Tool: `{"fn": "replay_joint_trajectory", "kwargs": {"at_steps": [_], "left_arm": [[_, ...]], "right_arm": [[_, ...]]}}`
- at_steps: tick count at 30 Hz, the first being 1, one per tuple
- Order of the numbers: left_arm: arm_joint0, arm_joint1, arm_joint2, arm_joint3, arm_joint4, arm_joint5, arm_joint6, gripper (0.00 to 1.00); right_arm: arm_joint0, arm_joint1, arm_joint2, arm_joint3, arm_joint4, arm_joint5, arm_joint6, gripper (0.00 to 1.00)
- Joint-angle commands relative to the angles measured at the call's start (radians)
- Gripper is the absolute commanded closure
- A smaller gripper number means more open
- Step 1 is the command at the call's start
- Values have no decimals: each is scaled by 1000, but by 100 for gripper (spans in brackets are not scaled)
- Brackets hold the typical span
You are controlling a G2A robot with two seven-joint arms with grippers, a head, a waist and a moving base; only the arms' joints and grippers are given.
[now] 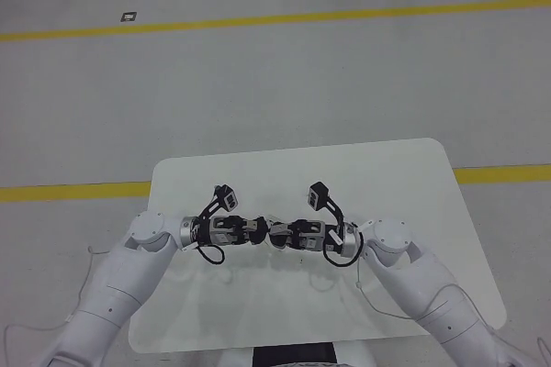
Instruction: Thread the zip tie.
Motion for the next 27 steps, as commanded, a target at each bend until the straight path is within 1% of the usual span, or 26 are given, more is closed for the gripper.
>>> {"fn": "replay_joint_trajectory", "kwargs": {"at_steps": [1, 4, 5, 6, 7, 12, 20, 25, 27], "left_arm": [[-1, 0, 2, 1, -1, -1, 0, 100], [-3, 1, 4, 3, -4, -3, 0, 100], [-3, 1, 4, 3, -5, -4, 0, 100], [-3, 1, 4, 4, -7, -6, -1, 100], [-3, 2, 3, 5, -8, -8, -1, 100], [-2, 4, 1, 6, -13, -16, 0, 100], [4, 9, -5, 3, -5, -26, 4, 100], [8, 13, -12, 4, -10, -32, 5, 100], [8, 14, -16, 4, -6, -42, 7, 100]], "right_arm": [[1, 0, -2, 1, 0, 1, 0, 100], [3, 0, -3, 2, 1, 1, 0, 100], [3, 0, -4, 3, 1, 1, -1, 95], [3, 1, -4, 4, 1, 1, -2, 63], [3, 1, -4, 4, 1, 1, -3, 0], [-2, 3, 5, 5, 5, -3, -10, 0], [-23, 15, 54, -1, 6, -6, -28, 0], [-40, 19, 74, -10, 2, -15, -70, 0], [-45, 19, 75, -12, 2, -19, -83, 0]]}}
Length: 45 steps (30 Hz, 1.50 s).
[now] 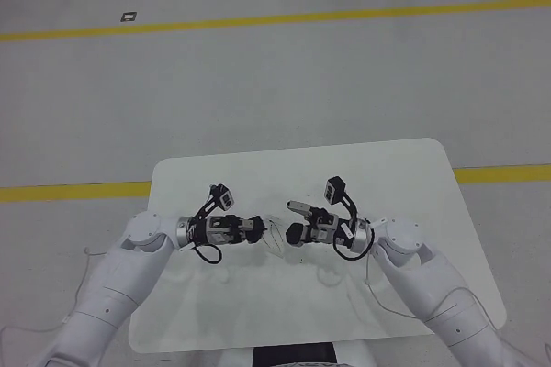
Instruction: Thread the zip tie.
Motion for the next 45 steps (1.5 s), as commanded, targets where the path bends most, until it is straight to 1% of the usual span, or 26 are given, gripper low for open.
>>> {"fn": "replay_joint_trajectory", "kwargs": {"at_steps": [1, 8, 9, 10, 11, 13, 16, 17, 19, 22, 23, 26, 29, 36, 37, 38, 40, 41, 43, 45], "left_arm": [[0, 1, -2, -1, 4, -6, 2, 100], [0, 1, -2, -1, 4, -6, 2, 100], [4, 0, 0, -3, 3, -7, 23, 100], [7, 0, -2, -1, 6, -17, 42, 100], [8, 0, -9, 2, 8, -38, 56, 100], [14, 2, -30, 11, -20, -89, 58, 100], [17, 7, -68, 23, -53, -165, 30, 100], [16, 9, -78, 28, -60, -181, 22, 100], [10, 11, -110, 24, -60, -181, 7, 100], [19, 9, -171, 3, -73, -181, -18, 100], [27, 5, -197, -9, -64, -181, -21, 100], [45, -6, -254, -30, -53, -181, -18, 100], [60, -22, -313, -46, -51, -181, -23, 100], [61, -24, -317, -46, -50, -181, -25, 100], [68, -26, -313, -55, -70, -173, 9, 100], [68, -27, -315, -68, -65, -181, 17, 100], [70, -29, -338, -90, -27, -181, 40, 100], [73, -33, -348, -103, -31, -181, 47, 100], [79, -42, -368, -121, -29, -181, 49, 100], [81, -55, -394, -135, 8, -181, 46, 100]], "right_arm": [[-1, 0, 0, 0, 0, -1, -3, 0], [-1, 0, 0, 0, 0, -1, -3, 0], [-1, 0, 0, 0, 0, -1, -3, 0], [-1, 0, 0, 0, 0, -1, -3, 0], [-1, 0, 0, 0, 0, -1, -3, 0], [-1, 0, 0, 0, 0, -1, -3, 0], [-1, 0, 0, 0, 0, -1, -3, 0], [-1, 0, 0, 0, 0, -1, -3, 0], [-1, 0, 0, 0, 0, -1, -3, 0], [-1, 0, 0, 0, 0, -1, -3, 0], [-1, 0, 0, 0, 0, -1, -3, 0], [-1, 0, 0, 0, 0, -1, -3, 0], [-1, 0, 0, 0, 0, -1, -3, 0], [-1, 0, 0, 0, 0, -1, -3, 0], [-1, 0, 0, 0, 0, -1, -3, 0], [-1, 0, 0, 0, 0, -1, -3, 0], [-1, 0, 0, 0, 0, -1, -3, 0], [-1, 0, 0, 0, 0, -1, -3, 0], [-1, 0, 0, 0, 0, -1, -3, 0], [-1, 0, 0, 0, 0, -1, -3, 0]]}}
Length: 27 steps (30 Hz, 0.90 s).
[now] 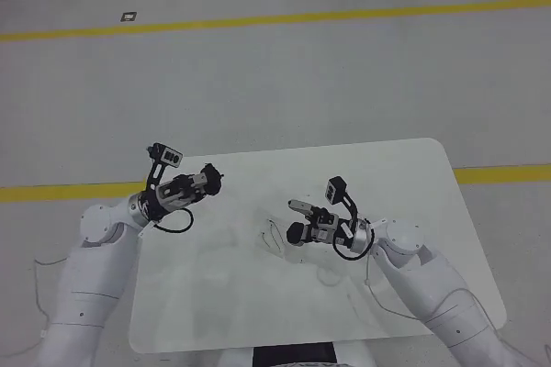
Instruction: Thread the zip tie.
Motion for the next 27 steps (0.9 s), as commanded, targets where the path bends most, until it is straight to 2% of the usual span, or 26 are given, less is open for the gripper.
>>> {"fn": "replay_joint_trajectory", "kwargs": {"at_steps": [1, 5, 8, 13, 14, 17, 21, 22, 23, 25, 27], "left_arm": [[2, -13, -27, -13, 33, 0, 3, 100], [12, -47, -77, -37, 77, 0, -8, 100], [20, -74, -104, -34, 80, 0, -23, 100], [20, -74, -104, -34, 80, 0, -23, 100], [20, -74, -104, -34, 80, 0, -23, 100], [20, -74, -104, -34, 80, 0, -23, 100], [20, -74, -104, -34, 80, 0, -23, 100], [20, -74, -104, -34, 80, 0, -23, 100], [20, -74, -104, -34, 80, 0, -23, 100], [20, -74, -104, -34, 80, 0, -23, 100], [20, -74, -104, -34, 80, 0, -23, 100]], "right_arm": [[0, 0, 0, 0, 0, 0, 0, 0], [0, 0, 0, 0, 0, 0, 0, 0], [0, 0, 0, 0, 0, 0, 0, 0], [1, 0, -1, -2, -7, 1, -4, 0], [11, 2, -8, -19, -60, 12, -13, 0], [60, 10, -35, -73, -240, 101, -10, 0], [154, 21, -130, -117, -598, 294, 49, 0], [179, 22, -167, -101, -684, 294, 93, 0], [197, 20, -188, -89, -717, 294, 125, 0], [225, 11, -225, -84, -748, 294, 155, 0], [233, 8, -234, -82, -755, 294, 162, 0]]}}
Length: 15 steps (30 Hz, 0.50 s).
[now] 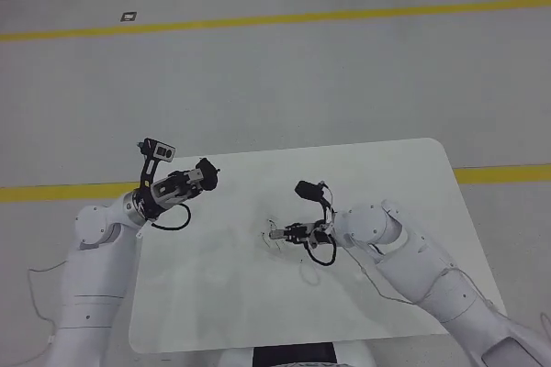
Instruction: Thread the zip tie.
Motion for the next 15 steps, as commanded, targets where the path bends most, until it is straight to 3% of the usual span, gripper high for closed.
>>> {"fn": "replay_joint_trajectory", "kwargs": {"at_steps": [1, 8, 12, 15], "left_arm": [[0, 0, 0, 0, 0, 0, 0, 100], [0, 0, 0, 0, 0, 0, 0, 100], [0, 0, 0, 0, 0, 0, 0, 100], [0, 0, 0, 0, 0, 0, 0, 100]], "right_arm": [[0, 0, 0, -1, 4, -4, 0, 0], [8, -2, -15, -14, -22, -18, -7, 0], [91, -19, -70, 3, -49, -16, 50, 0], [168, -46, -132, 63, -41, -8, 74, 0]]}}
